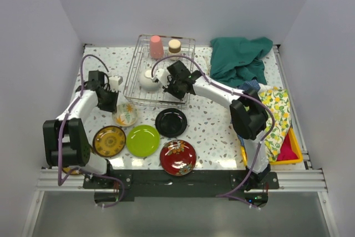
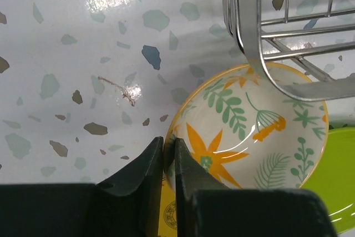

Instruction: Load the mixed dishes into the dish rack

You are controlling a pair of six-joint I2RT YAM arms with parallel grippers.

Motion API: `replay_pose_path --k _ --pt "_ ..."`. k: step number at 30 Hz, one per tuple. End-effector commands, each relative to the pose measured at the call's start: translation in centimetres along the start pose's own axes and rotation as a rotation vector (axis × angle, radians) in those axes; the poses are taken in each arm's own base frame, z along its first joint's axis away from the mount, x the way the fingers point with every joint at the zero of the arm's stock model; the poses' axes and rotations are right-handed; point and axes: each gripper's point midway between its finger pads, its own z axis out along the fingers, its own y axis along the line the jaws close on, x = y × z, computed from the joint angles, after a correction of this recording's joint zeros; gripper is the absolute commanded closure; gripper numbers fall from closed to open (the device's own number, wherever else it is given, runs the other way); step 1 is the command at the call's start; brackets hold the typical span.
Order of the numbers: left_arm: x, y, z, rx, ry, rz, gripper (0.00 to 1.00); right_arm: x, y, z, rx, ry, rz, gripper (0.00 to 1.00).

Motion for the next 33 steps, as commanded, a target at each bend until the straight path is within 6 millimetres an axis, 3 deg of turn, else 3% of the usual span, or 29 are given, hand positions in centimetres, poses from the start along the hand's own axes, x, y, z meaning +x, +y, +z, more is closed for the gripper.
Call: replay_pose_path --k 1,4,10,17,21,23,28,33 --pt "-0.1 0.5 -1.6 -0.035 -0.036 0.012 1.00 -0.2 -4.1 -0.1 0.142 0.020 -0.011 1.00" --pt "0.2 0.4 -1.9 -0.036 -0.036 0.016 1.00 0.1 -5.5 0.2 0.188 0.043 -0.004 1.00" --pt "0.2 0.4 -2.6 -0.041 -0.037 0.032 1.00 0.0 -6.3 0.0 0.216 0.046 0.017 1.00" --pt "0.4 0.8 -5.0 -0.073 -0.033 0.118 1.00 -2.1 -4.3 -4.0 0.108 -0.032 0.068 1.00" --pt "0.8 0.8 -6.7 -0.080 -0.015 0.155 1.00 -3.2 -3.8 -7.2 0.090 -0.092 0.094 0.76" --pt "0.6 0.8 -7.7 -0.088 -0.029 0.176 1.00 -3.1 -3.7 -7.6 0.095 -0.097 0.120 0.71" --pt "-0.5 0.8 -9.1 -0.101 -0.097 0.180 1.00 -2.9 -3.5 -7.8 0.097 -0.101 0.144 0.67" --pt "-1.7 0.3 -8.9 -0.071 -0.134 0.130 1.00 -3.9 -2.5 -7.6 0.033 -0.132 0.165 0.66"
